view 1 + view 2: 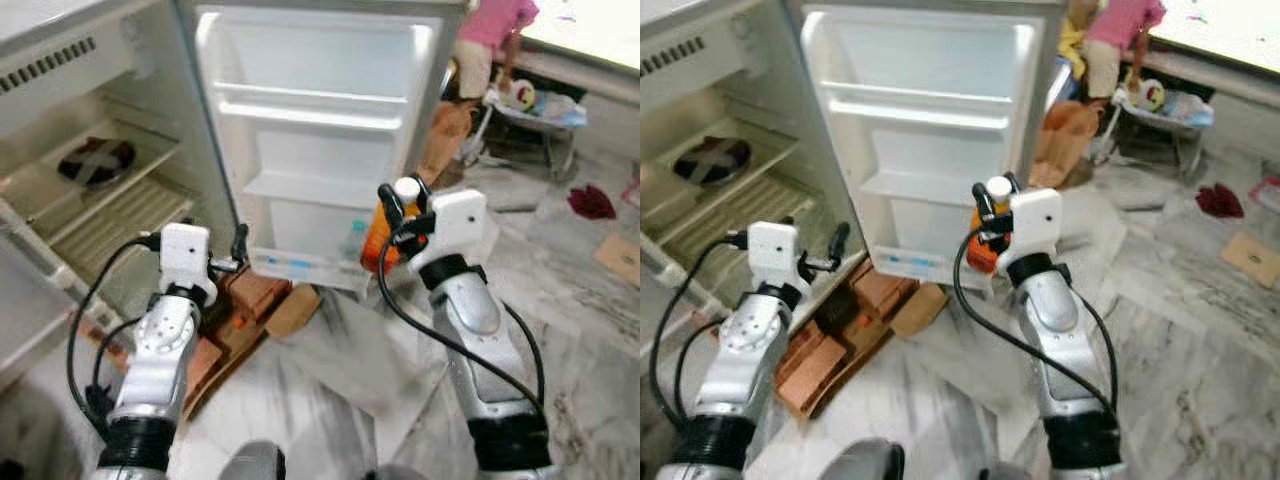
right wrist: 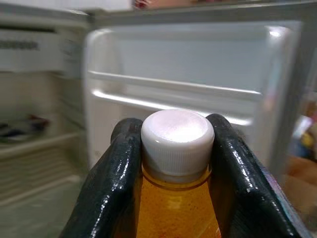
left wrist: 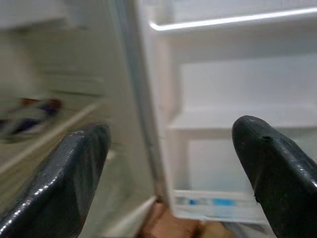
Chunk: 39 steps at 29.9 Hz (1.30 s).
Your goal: Restocking fridge
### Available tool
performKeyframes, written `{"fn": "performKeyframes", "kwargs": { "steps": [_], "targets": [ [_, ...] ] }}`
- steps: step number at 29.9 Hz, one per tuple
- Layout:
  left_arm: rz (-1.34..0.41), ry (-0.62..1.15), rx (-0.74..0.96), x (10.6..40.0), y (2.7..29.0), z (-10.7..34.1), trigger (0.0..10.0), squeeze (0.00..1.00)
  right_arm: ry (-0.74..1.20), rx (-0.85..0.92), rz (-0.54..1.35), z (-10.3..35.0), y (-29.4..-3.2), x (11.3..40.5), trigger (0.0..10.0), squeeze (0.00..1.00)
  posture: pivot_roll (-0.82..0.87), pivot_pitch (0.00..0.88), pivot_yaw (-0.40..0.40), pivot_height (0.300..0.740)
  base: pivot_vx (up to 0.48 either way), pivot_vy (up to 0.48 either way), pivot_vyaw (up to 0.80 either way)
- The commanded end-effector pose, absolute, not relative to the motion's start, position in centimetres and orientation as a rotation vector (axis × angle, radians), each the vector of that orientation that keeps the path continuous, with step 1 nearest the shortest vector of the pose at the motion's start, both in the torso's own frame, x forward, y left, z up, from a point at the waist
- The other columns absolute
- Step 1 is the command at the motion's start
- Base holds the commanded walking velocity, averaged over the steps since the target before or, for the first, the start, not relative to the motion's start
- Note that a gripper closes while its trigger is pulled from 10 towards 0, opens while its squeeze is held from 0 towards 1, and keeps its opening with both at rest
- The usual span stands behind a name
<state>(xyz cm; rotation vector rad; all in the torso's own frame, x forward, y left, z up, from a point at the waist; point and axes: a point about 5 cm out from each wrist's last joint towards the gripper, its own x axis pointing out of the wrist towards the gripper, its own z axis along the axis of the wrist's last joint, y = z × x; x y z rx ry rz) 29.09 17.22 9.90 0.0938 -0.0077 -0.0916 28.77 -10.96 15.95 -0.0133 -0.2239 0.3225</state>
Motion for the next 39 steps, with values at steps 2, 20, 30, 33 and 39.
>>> {"fn": "performKeyframes", "kwargs": {
  "steps": [2,20,30,33,39],
  "targets": [
    [-0.138,0.0,0.074,29.1,16.6,10.0,10.0,0.0,-0.247,-0.015,0.29,16.3,-11.5,28.9,10.0,0.0,-0.01,0.039,-0.003,0.74,0.0,0.463,0.0],
    [-0.139,-0.056,0.09,28.7,16.4,10.2,10.0,0.0,-0.208,-0.094,0.184,14.3,-14.1,28.4,10.0,0.0,0.01,0.029,-0.021,0.74,0.062,0.198,0.0],
    [-0.092,-0.047,0.157,26.3,18.7,9.6,10.0,0.0,-0.168,-0.171,0.101,12.8,-16.6,27.5,10.0,0.0,0.02,0.042,-0.019,0.74,0.0,0.0,0.0],
    [-0.112,-0.056,0.156,26.3,18.6,9.5,10.0,0.0,-0.175,-0.177,0.108,12.8,-16.5,27.7,10.0,0.0,0.01,0.043,-0.02,0.74,0.232,0.0,0.0],
    [-0.118,-0.067,0.135,26.9,17.9,10.0,10.0,0.0,-0.189,-0.16,0.142,13.0,-15.8,28.0,10.0,0.0,0.01,0.044,-0.019,0.74,0.429,0.0,0.0]
  ]
}}
